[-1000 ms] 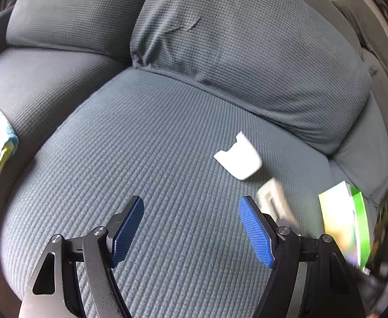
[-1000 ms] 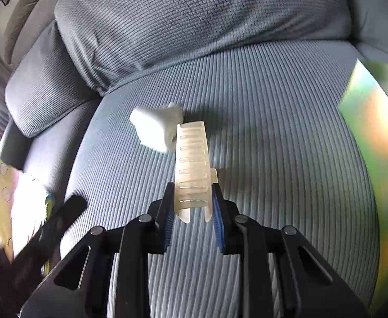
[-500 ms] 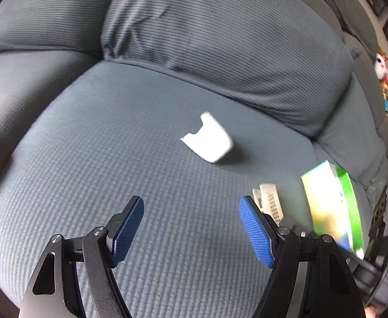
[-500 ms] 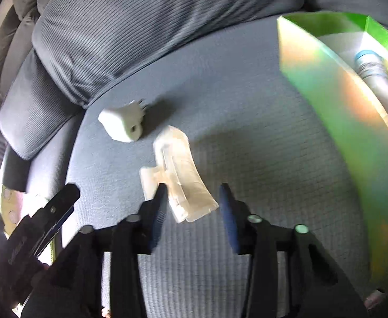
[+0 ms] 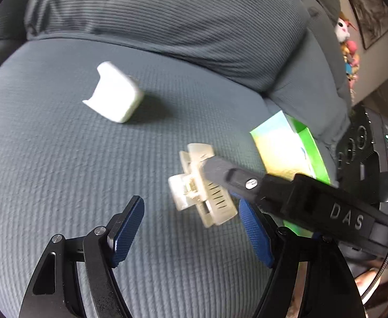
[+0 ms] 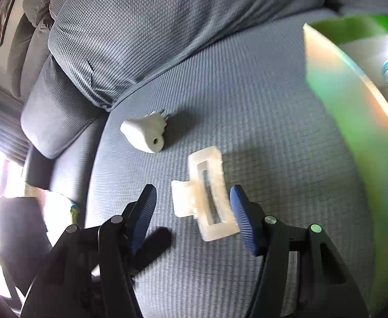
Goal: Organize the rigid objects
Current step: 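Close the right gripper on the clear comb clip and lift it, then carry the clear comb clip with the right gripper into the green box and release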
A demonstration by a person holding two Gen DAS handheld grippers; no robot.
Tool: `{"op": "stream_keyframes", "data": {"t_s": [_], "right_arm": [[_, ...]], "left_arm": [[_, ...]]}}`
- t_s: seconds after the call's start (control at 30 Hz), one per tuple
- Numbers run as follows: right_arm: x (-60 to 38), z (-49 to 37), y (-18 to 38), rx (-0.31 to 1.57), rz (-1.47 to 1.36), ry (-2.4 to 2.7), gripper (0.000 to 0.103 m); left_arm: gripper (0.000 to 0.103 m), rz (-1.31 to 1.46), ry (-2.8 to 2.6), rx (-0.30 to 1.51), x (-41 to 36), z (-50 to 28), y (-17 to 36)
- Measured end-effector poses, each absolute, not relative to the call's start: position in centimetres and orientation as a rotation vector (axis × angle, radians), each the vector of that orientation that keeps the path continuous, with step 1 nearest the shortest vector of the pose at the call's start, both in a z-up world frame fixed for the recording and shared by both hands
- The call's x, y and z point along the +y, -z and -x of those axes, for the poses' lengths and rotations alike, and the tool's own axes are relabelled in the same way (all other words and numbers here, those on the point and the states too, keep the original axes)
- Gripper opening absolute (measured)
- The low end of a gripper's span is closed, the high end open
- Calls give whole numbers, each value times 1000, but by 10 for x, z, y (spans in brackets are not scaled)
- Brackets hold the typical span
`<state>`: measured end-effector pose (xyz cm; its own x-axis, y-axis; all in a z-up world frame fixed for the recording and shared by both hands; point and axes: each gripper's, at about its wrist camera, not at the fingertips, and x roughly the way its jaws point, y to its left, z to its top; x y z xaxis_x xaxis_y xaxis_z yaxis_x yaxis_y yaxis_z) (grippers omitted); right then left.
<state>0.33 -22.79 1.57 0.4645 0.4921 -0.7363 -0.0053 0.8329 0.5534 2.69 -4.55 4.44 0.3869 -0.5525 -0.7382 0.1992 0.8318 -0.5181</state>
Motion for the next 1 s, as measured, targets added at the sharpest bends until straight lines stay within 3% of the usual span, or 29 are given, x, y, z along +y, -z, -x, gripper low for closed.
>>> {"op": "stream_keyframes", "data": {"t_s": [0.13, 0.3, 0.57, 1.0], "right_arm": [[-226, -7, -9, 1089, -529, -313, 57], [-222, -13, -2, 1114, -536, -321, 55], [-230, -7, -4, 1073, -595, -301, 50], [-265, 50, -76, 754, -629, -364, 48]], "left_arm": [[55, 368, 527, 1066, -53, -30, -42], [46, 377, 582, 1060, -56, -34, -38], [43, 356, 608, 1022, -60, -31, -45], [42, 155, 681, 681, -98, 19, -127]]}}
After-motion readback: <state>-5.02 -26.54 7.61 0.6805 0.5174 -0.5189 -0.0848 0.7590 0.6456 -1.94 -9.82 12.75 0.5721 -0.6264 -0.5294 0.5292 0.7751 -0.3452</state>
